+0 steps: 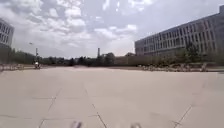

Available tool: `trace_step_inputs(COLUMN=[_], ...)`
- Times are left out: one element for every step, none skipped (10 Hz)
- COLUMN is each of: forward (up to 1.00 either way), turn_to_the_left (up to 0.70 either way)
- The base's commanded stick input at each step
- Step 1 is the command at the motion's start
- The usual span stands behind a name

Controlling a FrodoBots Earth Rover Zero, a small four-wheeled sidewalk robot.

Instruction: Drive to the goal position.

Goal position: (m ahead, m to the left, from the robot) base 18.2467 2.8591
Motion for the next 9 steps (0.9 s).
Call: trace_step_inputs(forward=[0.95,0.95,0.95,0.95,0.95,0.95,0.95,0.95,0.95], turn_to_the_left=[0.04,0.04,0.04,0.04,0.04,0.04,0.04,0.04,0.04])
